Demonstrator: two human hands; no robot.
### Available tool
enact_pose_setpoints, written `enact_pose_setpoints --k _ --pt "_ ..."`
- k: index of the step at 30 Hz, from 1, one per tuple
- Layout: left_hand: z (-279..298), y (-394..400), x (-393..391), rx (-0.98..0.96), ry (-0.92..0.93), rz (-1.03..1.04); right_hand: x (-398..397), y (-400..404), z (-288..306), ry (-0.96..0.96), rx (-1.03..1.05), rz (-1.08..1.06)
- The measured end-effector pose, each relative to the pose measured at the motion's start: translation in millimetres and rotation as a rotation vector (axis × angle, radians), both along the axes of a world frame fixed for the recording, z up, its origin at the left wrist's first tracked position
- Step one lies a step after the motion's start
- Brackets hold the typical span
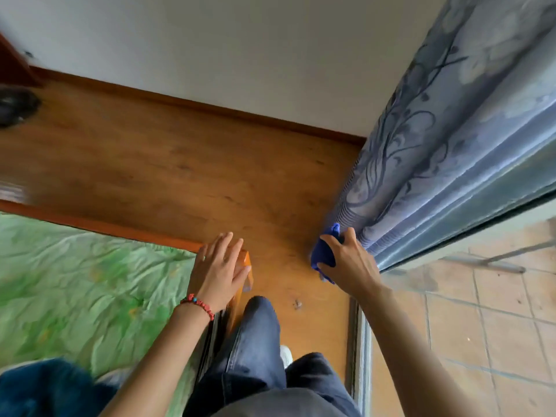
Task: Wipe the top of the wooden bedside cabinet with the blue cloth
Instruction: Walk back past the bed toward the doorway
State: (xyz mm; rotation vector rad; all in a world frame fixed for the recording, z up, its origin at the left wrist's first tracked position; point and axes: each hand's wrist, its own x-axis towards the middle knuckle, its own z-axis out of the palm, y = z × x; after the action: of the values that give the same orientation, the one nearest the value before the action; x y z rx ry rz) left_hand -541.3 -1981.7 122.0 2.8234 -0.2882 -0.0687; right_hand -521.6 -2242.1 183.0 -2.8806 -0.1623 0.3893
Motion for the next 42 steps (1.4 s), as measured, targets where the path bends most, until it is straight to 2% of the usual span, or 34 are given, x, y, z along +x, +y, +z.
enact_pose_setpoints --k 11,15,19,24,30,36,42 --pt "-8.9 17.4 194.1 0.040 0.057 0.023 199.3 19.5 -4.1 0.031 0.000 0.012" --pt "2.4 28.0 246.8 0.090 -0.029 0.014 254.1 28.2 3.8 0.025 -0.007 0.028" --pt "8.1 38.7 280.4 0.111 -0.027 0.062 303.6 36.4 4.0 0.039 -0.019 0.075" --pt "4.2 47.8 308.1 0.082 0.064 0.198 373.5 54.2 -3.3 0.068 0.002 0.161" --pt "-0.9 57.7 357.8 0.138 0.065 0.409 470.2 84.4 -8.7 0.066 0.002 0.355" --pt "5.2 60.2 398.8 0.124 0.111 0.666 559.3 121.8 -8.1 0.068 -0.046 0.628" --pt "3.7 77.1 403.2 0.092 0.154 0.902 607.2 184.7 -12.9 0.062 -0.094 0.905"
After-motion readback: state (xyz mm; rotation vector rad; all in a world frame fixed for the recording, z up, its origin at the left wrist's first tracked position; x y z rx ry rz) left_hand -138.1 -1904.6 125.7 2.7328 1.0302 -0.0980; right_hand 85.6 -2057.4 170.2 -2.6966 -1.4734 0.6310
